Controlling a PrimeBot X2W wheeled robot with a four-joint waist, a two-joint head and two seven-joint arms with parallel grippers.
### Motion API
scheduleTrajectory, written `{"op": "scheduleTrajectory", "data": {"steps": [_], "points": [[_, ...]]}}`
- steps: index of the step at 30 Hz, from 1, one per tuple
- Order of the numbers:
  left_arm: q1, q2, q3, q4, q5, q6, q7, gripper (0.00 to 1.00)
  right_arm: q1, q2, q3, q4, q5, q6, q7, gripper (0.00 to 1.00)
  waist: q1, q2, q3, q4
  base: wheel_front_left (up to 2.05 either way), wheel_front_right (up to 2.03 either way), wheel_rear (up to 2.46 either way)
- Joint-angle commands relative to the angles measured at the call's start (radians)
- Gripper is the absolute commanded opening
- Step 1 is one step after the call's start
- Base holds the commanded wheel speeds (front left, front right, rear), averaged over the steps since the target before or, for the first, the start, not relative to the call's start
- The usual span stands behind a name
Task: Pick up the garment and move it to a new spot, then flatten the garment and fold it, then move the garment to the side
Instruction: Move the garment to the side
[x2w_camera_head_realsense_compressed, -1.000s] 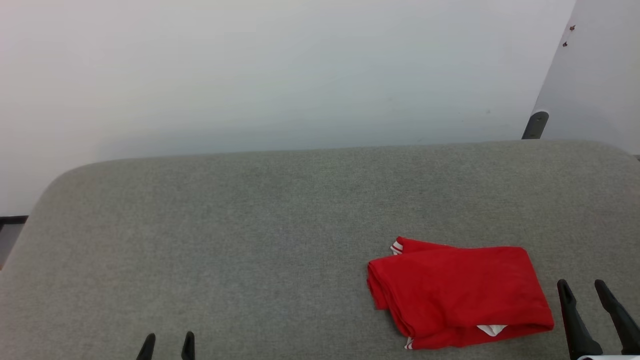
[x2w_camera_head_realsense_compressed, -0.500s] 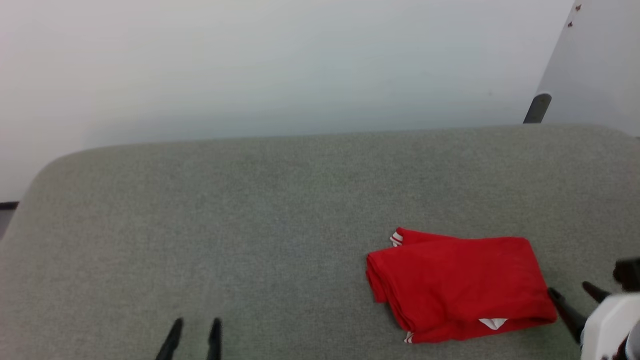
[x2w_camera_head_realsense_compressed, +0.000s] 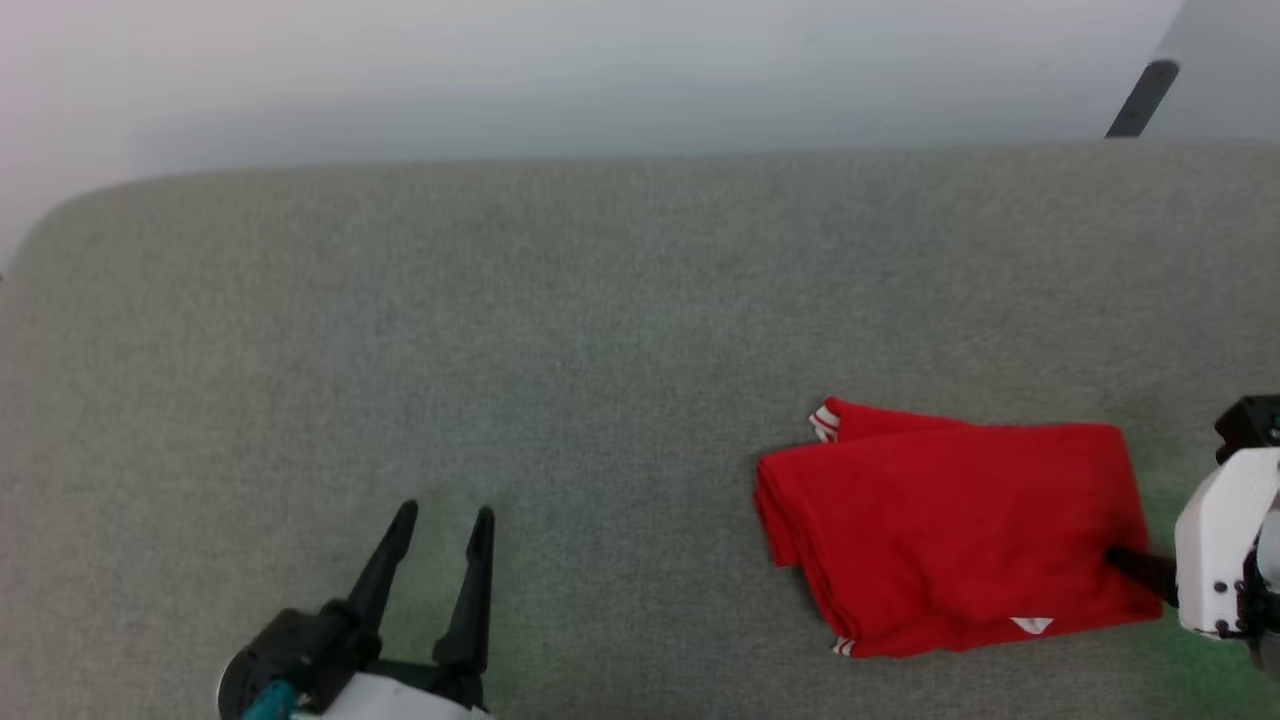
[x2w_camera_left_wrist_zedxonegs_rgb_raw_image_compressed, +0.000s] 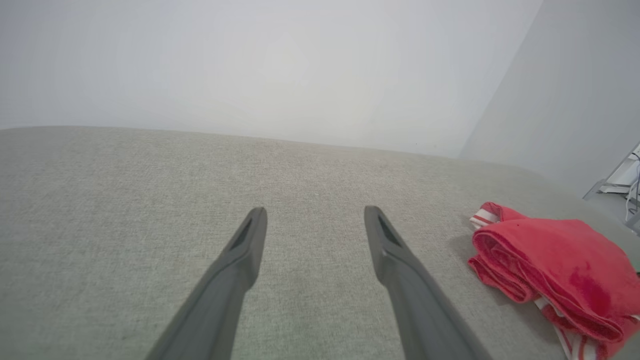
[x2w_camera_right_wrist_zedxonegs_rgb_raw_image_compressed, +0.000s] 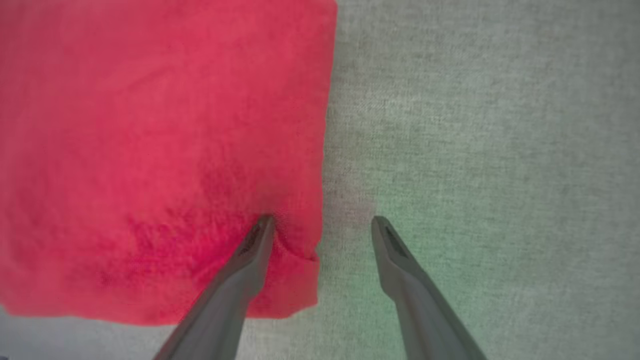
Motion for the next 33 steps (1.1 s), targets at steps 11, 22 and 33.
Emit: {"op": "scheduleTrajectory", "data": {"steps": [11,22,33], "points": [[-0.114,0.043,-0.061,0.031,0.006,-0.003,0.000,1.00,-0.049,0.040,0.087,0.123,0.055,-0.001,-0.106,0.00,0.0000,0.0000,0.097,0.019,0.00,0.00,0.00],[-0.163,0.101,-0.111,-0.011,-0.009,-0.003,0.000,1.00,-0.081,-0.016,0.071,0.145,0.126,-0.004,-0.283,0.00,0.0000,0.0000,0.109,-0.124,0.00,0.00,0.00],[-0.319,0.192,-0.195,-0.044,-0.016,-0.003,0.000,1.00,-0.181,-0.044,-0.090,0.246,0.113,-0.001,-0.529,0.00,0.0000,0.0000,0.194,-0.290,0.00,0.00,0.00]]}}
